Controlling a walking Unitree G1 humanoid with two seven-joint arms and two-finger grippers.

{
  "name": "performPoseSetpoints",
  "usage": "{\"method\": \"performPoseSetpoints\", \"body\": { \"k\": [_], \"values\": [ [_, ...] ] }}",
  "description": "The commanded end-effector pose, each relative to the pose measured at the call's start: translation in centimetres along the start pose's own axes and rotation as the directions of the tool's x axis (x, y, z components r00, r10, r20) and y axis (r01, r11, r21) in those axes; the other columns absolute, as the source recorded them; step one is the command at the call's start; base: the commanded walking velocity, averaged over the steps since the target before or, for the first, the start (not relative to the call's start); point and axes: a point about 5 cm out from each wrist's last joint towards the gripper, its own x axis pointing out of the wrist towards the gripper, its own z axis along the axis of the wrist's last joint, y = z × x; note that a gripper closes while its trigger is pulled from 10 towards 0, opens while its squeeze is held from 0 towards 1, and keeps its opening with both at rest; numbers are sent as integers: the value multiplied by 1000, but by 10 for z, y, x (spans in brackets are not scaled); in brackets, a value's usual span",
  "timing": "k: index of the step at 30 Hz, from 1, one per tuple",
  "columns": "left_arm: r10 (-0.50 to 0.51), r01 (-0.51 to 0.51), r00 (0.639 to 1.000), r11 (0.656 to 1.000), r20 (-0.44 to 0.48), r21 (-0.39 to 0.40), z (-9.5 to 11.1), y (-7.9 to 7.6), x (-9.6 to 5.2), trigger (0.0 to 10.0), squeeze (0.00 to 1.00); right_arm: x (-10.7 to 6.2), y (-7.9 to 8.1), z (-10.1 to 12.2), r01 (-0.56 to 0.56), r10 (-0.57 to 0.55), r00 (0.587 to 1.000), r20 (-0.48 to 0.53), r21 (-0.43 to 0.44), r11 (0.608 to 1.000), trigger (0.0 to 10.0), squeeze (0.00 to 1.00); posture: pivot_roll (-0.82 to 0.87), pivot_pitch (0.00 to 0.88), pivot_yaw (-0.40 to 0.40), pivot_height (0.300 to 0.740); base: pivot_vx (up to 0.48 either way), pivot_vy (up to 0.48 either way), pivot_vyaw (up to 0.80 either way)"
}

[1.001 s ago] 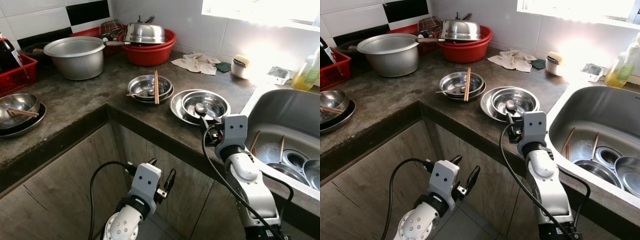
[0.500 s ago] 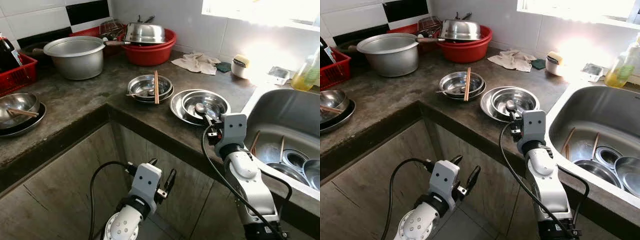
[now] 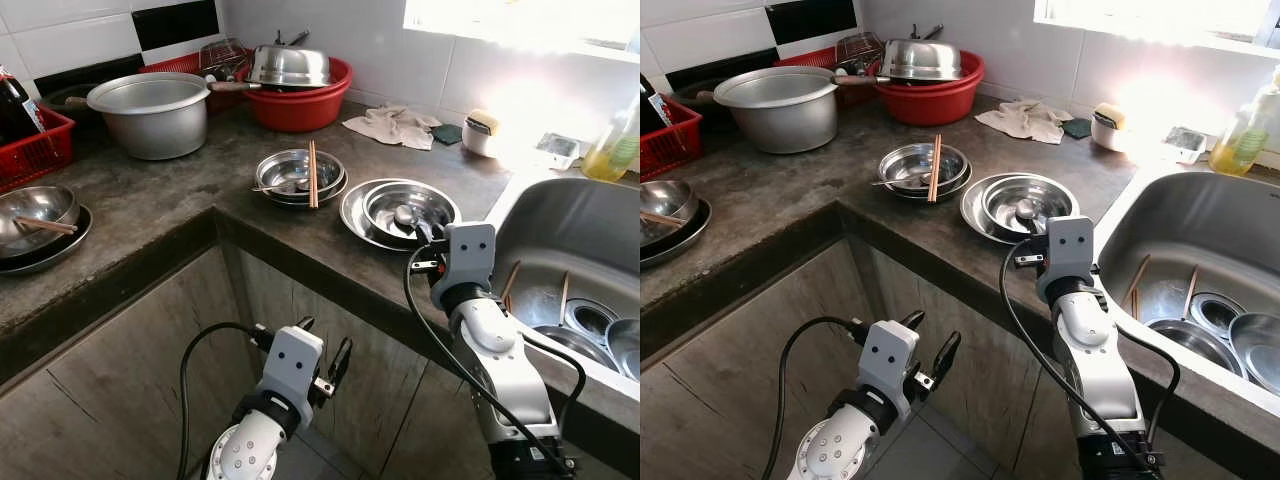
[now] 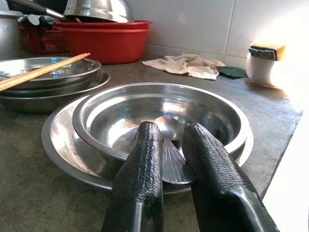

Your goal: Kitchen organization

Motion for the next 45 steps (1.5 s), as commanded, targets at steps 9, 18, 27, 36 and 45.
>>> {"method": "performPoseSetpoints", "body": {
  "k": [9, 18, 27, 36, 45],
  "values": [
    [0, 0, 1000, 1000, 10, 6, 1, 0, 0, 10000, 0, 4, 0, 35, 26, -37, 983, 179, 63, 998, 0, 0, 128, 29, -37, 740, 0, 0, 0],
    [0, 0, 1000, 1000, 14, 5, 1, 0, 2, 10000, 0, -9, 6, 52, 19, -30, 964, 265, 47, 999, 0, 0, 121, 10, -32, 740, 0, 0, 0],
    [-2, 2, 1000, 1000, 21, -16, 0, 6, 8, 10000, 0, -26, 4, 52, 70, -80, 963, 256, 47, 996, 0, 0, 99, 2, -15, 740, 0, 0, -309],
    [-6, 6, 1000, 1000, 17, 27, -1, 6, 10, 10000, 0, -28, 0, 54, 100, -104, 962, 252, 27, 995, 0, 0, 96, 7, -10, 740, 0, -398, -794],
    [23, -23, 1000, 1000, -10, -1, -4, 11, 12, 10000, 0, -28, 2, 52, 91, -92, 969, 231, 14, 996, 0, 0, 98, 14, -10, 740, 0, -259, -792]
  ]
}}
